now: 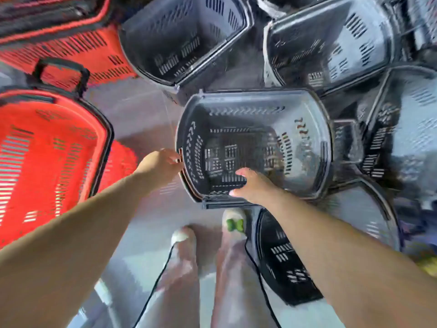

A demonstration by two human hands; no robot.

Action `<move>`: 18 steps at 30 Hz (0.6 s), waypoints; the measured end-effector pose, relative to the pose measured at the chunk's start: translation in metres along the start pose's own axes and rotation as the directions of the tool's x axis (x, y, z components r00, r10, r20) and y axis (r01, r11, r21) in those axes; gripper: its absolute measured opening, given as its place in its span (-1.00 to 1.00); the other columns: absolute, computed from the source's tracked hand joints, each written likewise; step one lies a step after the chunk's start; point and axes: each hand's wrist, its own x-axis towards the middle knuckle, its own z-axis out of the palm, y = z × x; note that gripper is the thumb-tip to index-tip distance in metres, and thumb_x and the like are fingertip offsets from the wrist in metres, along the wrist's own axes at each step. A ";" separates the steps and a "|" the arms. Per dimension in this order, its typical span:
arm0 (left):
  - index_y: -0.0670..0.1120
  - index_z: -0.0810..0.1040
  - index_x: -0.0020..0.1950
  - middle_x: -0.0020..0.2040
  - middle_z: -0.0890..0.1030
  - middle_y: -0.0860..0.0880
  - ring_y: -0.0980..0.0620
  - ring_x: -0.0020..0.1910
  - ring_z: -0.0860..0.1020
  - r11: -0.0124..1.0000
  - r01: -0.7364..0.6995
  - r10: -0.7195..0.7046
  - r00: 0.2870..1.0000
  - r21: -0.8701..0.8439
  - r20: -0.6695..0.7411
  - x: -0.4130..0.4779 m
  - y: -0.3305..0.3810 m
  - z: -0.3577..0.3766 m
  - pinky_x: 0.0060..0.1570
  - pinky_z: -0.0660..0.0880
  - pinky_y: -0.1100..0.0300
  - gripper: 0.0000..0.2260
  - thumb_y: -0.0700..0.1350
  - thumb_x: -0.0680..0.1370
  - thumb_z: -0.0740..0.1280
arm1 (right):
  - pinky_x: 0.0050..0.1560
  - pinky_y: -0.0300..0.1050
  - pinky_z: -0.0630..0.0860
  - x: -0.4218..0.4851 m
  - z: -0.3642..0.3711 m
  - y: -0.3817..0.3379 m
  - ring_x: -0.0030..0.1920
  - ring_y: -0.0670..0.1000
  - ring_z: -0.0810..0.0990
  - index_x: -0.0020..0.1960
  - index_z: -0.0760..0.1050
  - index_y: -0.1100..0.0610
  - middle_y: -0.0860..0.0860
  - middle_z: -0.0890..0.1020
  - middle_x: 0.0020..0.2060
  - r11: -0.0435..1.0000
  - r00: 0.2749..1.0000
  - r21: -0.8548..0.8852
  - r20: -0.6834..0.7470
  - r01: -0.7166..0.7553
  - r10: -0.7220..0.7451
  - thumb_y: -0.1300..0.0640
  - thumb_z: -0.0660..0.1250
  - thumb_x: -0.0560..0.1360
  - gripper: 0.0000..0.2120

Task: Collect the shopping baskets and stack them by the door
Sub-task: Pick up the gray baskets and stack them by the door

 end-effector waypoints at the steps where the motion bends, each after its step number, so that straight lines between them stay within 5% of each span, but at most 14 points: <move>1: -0.17 0.59 0.22 0.09 0.67 -0.21 -0.15 0.08 0.61 1.000 0.022 -0.022 1.000 0.011 0.012 0.009 -0.008 0.009 0.03 0.48 0.11 -0.71 -0.11 0.53 0.34 | 0.23 -0.09 0.38 0.010 0.010 0.004 0.30 0.13 0.46 0.44 0.29 0.05 0.08 0.42 0.39 0.995 0.999 -0.097 0.032 0.008 -0.005 0.02 0.51 0.35 -0.27; 3: -0.14 0.55 0.28 0.09 0.67 -0.17 -0.12 0.06 0.63 0.998 0.063 -0.063 0.998 0.017 0.023 0.026 -0.026 0.030 -0.05 0.49 0.15 -0.66 -0.06 0.52 0.33 | 0.28 -0.03 0.41 0.026 0.033 0.016 0.29 0.14 0.47 0.45 0.27 0.08 0.09 0.45 0.36 0.933 0.997 -0.354 0.065 0.070 -0.050 0.02 0.52 0.33 -0.23; 7: -0.11 0.33 0.43 0.16 0.62 -0.11 -0.16 0.06 0.60 0.978 0.202 -0.199 0.979 -0.060 0.043 0.047 -0.061 0.073 -0.03 0.49 0.16 -0.42 0.02 0.47 0.39 | 0.31 0.07 0.33 0.050 0.078 0.041 0.20 0.14 0.47 0.33 0.35 0.11 0.08 0.53 0.18 0.684 0.988 -0.716 0.056 0.141 -0.145 0.16 0.36 0.43 -0.52; 10: -0.08 0.17 0.52 0.21 0.57 -0.09 -0.19 0.06 0.60 0.935 0.307 -0.299 0.951 -0.176 0.073 0.052 -0.079 0.094 0.09 0.56 0.00 -0.23 0.11 0.42 0.43 | 0.26 0.10 0.28 0.057 0.093 0.043 0.19 0.14 0.46 0.30 0.35 0.10 0.07 0.53 0.14 0.688 0.989 -0.718 0.006 0.105 -0.145 0.34 0.31 0.38 -0.49; 13: -0.05 0.14 0.52 0.13 0.56 -0.08 -0.10 -0.02 0.62 0.837 0.441 -0.413 0.898 -0.324 0.152 0.048 -0.093 0.111 -0.02 0.62 -0.04 -0.15 0.20 0.37 0.45 | 0.21 0.08 0.29 0.065 0.108 0.036 0.18 0.13 0.46 0.29 0.37 0.08 0.05 0.55 0.13 0.722 0.977 -0.682 -0.052 0.115 -0.205 0.39 0.24 0.37 -0.48; 18: -0.07 0.50 0.04 0.02 0.58 -0.06 -0.09 -0.10 0.65 0.554 0.596 -0.491 0.798 -0.582 0.350 0.047 -0.108 0.118 -0.19 0.65 0.04 -0.55 0.22 0.37 0.46 | 0.18 0.06 0.30 0.077 0.128 -0.008 0.20 0.18 0.46 0.27 0.38 0.11 0.10 0.57 0.13 0.771 0.963 -0.616 -0.074 0.160 -0.258 0.40 0.25 0.35 -0.49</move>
